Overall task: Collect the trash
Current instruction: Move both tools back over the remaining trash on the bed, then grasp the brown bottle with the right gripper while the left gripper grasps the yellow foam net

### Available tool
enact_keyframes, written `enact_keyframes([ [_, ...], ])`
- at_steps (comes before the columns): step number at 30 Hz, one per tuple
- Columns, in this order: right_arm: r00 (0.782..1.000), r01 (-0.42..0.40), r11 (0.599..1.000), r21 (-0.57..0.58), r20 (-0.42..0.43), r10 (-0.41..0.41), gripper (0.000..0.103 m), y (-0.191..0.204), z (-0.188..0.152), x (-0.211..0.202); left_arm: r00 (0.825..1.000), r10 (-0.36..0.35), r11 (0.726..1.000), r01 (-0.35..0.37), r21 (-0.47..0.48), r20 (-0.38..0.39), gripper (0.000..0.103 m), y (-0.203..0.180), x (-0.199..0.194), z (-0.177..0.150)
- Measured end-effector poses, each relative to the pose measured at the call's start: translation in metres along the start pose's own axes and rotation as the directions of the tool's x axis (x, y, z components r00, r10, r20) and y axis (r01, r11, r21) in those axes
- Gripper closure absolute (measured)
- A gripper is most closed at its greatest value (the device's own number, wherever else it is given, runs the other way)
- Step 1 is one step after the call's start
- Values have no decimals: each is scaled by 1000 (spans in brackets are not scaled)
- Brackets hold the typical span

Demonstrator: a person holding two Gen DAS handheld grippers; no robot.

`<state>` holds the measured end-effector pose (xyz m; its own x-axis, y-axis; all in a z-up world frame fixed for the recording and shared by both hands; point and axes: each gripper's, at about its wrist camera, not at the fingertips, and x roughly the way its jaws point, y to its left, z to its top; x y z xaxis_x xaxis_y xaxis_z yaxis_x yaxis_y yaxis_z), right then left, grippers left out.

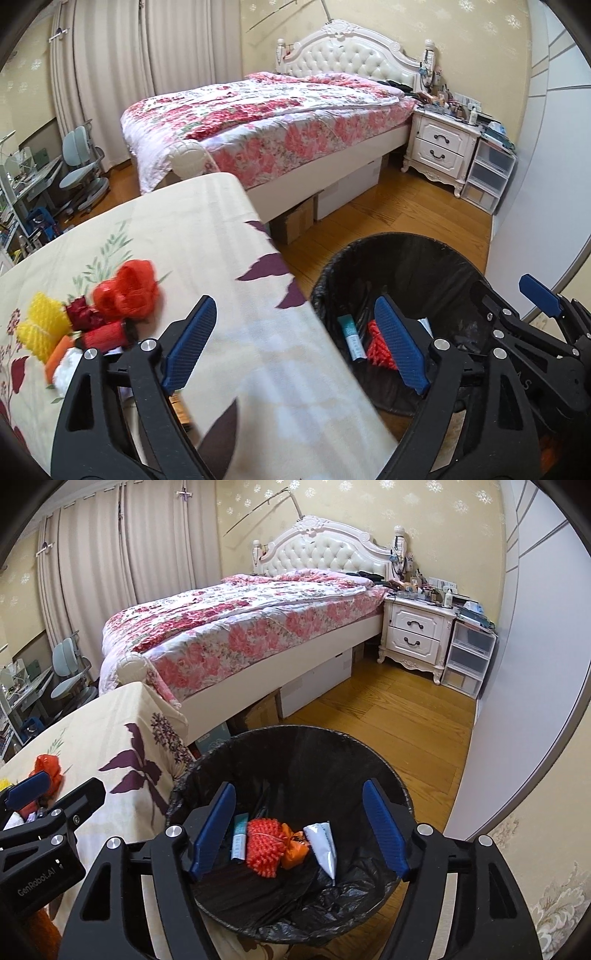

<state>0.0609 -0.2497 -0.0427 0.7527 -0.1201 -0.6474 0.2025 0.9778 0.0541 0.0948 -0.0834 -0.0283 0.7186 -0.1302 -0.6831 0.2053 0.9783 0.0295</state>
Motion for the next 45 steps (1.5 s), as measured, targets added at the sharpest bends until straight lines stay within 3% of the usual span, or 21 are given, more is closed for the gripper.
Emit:
enact_keyframes([
  [14,991,-134,986,-99,-6,134,34,72,-12,-23,994,107,987,-108,-117,-17,18,87,-44,-30],
  [26,969,-248,944,-216,-49,243,34,142,-25,-36,976,208,951,-216,-221,-59,18,171,-71,-67],
  [36,942,-335,890,-311,-123,312,50,198,-40,-35,965,243,924,-261,-281,-96,18,214,-80,-89],
  [45,927,-368,866,-337,-201,316,66,222,-49,-21,970,224,923,-241,-301,-90,18,226,-80,-88],
])
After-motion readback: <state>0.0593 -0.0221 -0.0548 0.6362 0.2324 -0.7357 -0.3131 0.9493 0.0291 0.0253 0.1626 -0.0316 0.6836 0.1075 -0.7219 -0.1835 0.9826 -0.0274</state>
